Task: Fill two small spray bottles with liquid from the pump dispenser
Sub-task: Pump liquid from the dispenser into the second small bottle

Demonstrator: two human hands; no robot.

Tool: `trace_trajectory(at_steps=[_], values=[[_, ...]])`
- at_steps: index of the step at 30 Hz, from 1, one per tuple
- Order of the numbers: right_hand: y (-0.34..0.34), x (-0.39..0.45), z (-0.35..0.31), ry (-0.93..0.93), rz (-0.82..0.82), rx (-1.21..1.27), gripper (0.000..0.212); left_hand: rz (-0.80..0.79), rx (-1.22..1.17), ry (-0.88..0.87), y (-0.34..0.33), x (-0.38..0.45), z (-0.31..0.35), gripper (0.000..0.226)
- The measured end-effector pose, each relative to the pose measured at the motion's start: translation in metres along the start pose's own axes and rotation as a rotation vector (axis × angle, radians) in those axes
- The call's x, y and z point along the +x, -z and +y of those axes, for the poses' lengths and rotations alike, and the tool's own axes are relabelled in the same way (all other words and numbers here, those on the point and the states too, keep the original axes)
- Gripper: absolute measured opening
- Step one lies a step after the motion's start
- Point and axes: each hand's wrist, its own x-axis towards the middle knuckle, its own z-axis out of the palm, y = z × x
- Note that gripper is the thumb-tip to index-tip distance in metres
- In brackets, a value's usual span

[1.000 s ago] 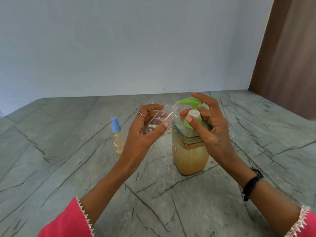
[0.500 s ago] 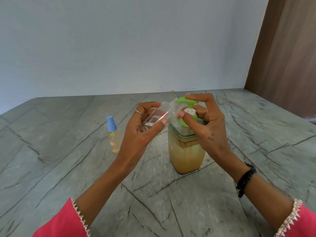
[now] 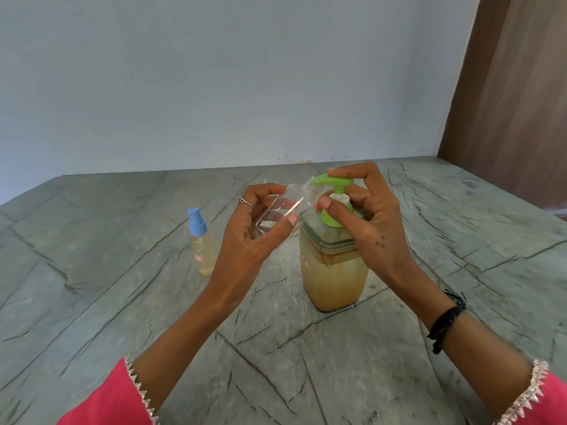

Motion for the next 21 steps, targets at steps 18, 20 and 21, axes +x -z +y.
trace_trajectory(at_steps=[18,20,21], values=[[0.0036,0.0037,0.0015,-0.051,-0.054,-0.021,0.034,-0.005,-0.016,0.029,0.0010,-0.0017,0.0028,0.027],[0.0030,0.0051,0.0006,-0.070,-0.048,-0.002,0.033,-0.011,-0.007,0.026,0.0018,-0.0029,0.0014,0.031],[0.0029,0.0059,0.0005,-0.079,-0.049,0.008,0.032,-0.012,-0.001,0.029,0.0017,-0.0034,0.0011,0.033]])
